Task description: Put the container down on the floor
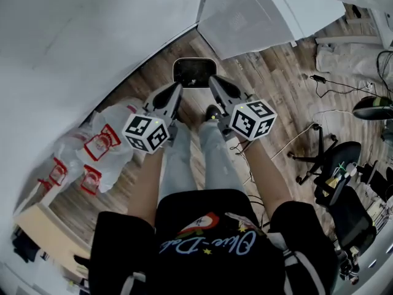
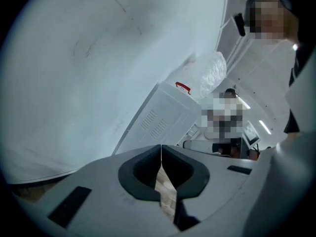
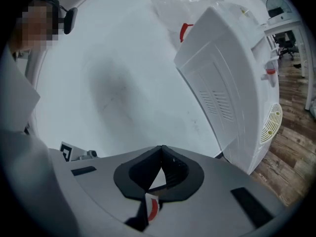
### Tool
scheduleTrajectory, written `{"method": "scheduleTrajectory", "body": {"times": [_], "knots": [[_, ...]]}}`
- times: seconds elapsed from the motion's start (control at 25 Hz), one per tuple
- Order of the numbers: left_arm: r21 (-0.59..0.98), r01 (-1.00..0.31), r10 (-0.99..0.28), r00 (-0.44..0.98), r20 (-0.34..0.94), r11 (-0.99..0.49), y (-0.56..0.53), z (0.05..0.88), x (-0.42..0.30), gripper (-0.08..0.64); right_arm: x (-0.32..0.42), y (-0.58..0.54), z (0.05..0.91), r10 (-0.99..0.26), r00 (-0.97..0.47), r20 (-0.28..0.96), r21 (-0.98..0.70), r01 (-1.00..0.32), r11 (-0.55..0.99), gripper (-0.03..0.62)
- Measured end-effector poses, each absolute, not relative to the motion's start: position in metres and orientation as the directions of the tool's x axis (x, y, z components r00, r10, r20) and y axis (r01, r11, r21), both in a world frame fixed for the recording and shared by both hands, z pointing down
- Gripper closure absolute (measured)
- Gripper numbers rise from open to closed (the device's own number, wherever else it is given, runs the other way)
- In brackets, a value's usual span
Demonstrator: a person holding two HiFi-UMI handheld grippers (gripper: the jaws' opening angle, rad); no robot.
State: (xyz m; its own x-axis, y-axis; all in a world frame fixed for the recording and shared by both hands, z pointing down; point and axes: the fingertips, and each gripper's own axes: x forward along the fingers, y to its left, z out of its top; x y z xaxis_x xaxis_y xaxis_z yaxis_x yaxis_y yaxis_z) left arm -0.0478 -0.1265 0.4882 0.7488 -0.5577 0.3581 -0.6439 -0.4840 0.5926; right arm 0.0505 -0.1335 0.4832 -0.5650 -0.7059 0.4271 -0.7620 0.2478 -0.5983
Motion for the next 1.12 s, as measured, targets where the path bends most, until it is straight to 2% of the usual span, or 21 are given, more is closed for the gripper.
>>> {"method": "scheduleTrajectory", "body": {"times": [0.68,1.12], "knots": [[0.487,-0.680,-0.604,0.724,0.333,-0.548,-0.109,0.379,-0.071,0.555,0.044,-0.117,0.383,-0.740,-0.566,0.364,-0.546,-0.773,0.323,0.594],[0.517,-0.680,-0.646,0.709,0.282,-0.520,-0.103,0.328,-0.073,0.555,0.046,-0.106,0.329,-0.763,-0.567,0.311,-0.527,-0.771,0.358,0.594]]}}
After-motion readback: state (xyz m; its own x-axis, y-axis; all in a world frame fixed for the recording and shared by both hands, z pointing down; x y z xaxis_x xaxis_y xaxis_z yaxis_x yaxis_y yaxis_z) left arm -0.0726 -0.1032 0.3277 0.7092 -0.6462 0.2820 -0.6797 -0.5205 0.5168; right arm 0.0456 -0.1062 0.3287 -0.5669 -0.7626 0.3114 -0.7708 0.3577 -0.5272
